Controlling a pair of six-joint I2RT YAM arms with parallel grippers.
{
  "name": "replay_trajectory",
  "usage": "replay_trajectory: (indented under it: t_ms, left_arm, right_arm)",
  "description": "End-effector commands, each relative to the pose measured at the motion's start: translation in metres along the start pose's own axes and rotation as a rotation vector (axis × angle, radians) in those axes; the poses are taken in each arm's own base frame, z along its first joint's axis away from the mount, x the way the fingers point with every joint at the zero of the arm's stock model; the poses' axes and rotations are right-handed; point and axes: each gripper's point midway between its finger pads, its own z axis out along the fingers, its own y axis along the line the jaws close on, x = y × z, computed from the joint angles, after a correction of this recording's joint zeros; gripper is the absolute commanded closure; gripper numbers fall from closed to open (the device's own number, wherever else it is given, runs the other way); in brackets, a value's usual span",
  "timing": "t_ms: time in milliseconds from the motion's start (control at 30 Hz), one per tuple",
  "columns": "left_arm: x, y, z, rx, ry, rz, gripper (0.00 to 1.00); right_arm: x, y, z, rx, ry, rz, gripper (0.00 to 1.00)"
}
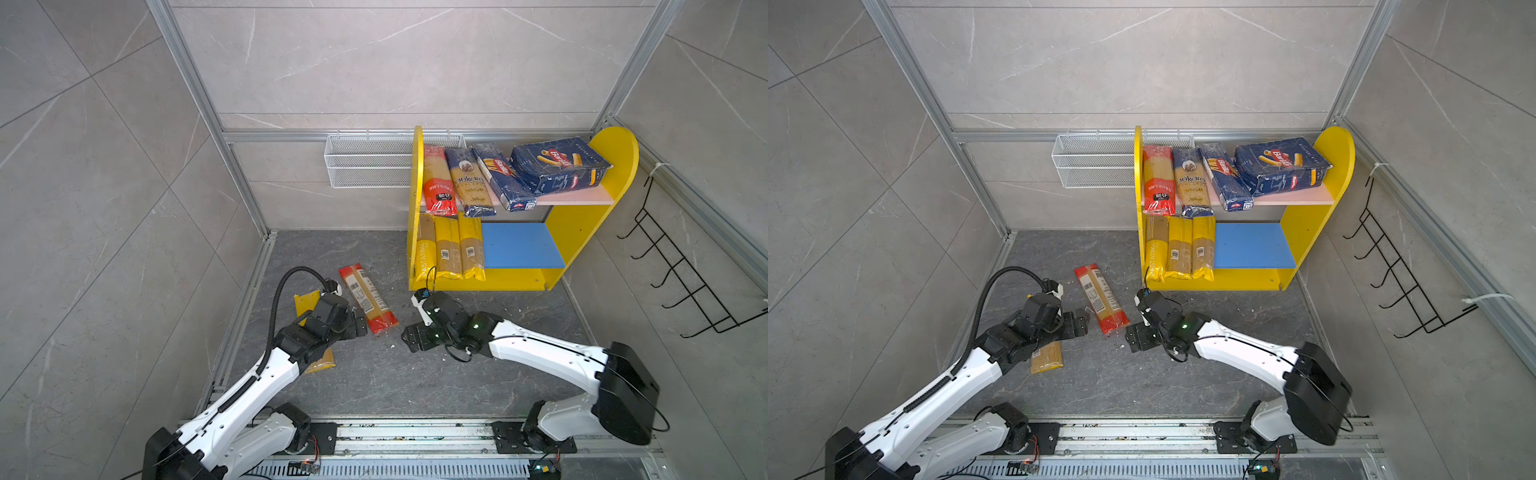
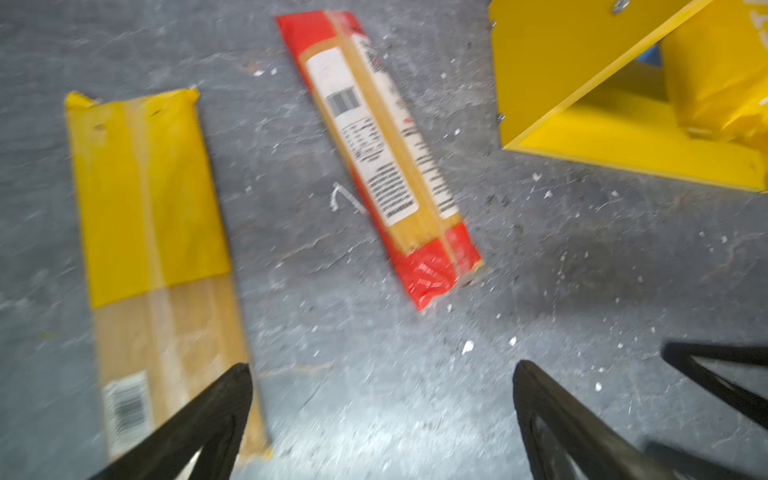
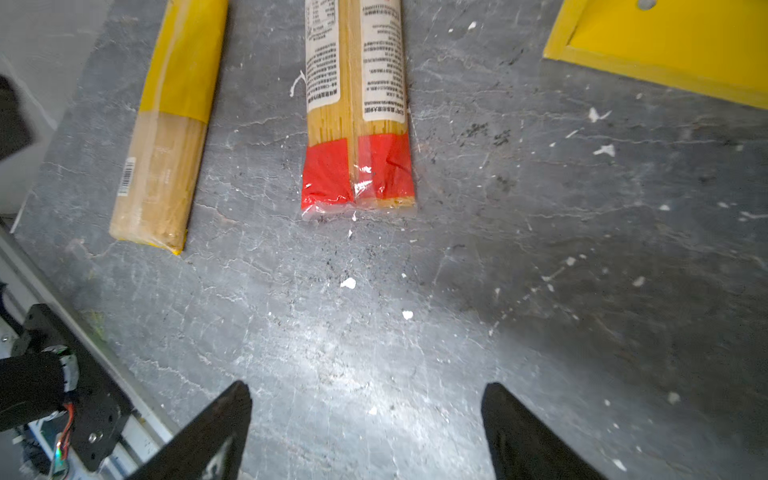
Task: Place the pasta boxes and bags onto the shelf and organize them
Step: 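Lower the right gripper onto the red-and-white spaghetti bag and close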
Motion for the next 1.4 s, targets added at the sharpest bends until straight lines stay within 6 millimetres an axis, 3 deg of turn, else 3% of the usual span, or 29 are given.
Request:
replay_trajectory:
  t_ms: [0,67,267,667,867,1100,1267,1300,1367]
  left_arm:
    - [-0.010,0.014,-0.032,-0.042,-0.042,-0.032,0.00]
    - [-0.015,0.015,-0.046,-0.031,-0.075,-0.034,0.00]
    - [-0.025,0.022,-0.072,-0.037,-0.127,-0.016,0.00]
    - [-0.033,0.023,-0.081,-0.043,-0.158,0.012,0.00]
    - [-0.030,0.020,-0.082,-0.024,-0.149,0.022,0.00]
    - [-0.030,0.021,-0.087,-0.013,-0.158,0.028,0.00]
    - [-0.028,0.012,-0.084,0.030,-0.142,0.037,0.00]
    - [-0.027,0.011,-0.082,0.032,-0.134,0.041,0.00]
    - [-0.027,0.009,-0.081,0.037,-0.125,0.046,0.00]
  right_arm:
    - [-0.030,0.021,0.021,-0.042,-0.050,-0.037,0.10]
    - [-0.034,0.029,0.039,-0.041,-0.034,-0.061,0.01]
    - [-0.056,0.041,0.081,-0.018,-0.033,-0.136,0.00]
    - [-0.077,0.011,0.143,0.200,-0.012,-0.236,0.00]
    - [-0.078,0.003,0.167,0.198,0.013,-0.206,0.01]
    - [-0.063,-0.005,0.185,0.186,0.058,-0.177,0.01]
    - [-0.024,-0.014,0.191,0.183,0.104,-0.145,0.01]
    - [-0.017,-0.015,0.190,0.180,0.104,-0.147,0.05]
    - [-0.014,-0.018,0.183,0.206,0.077,-0.158,0.00]
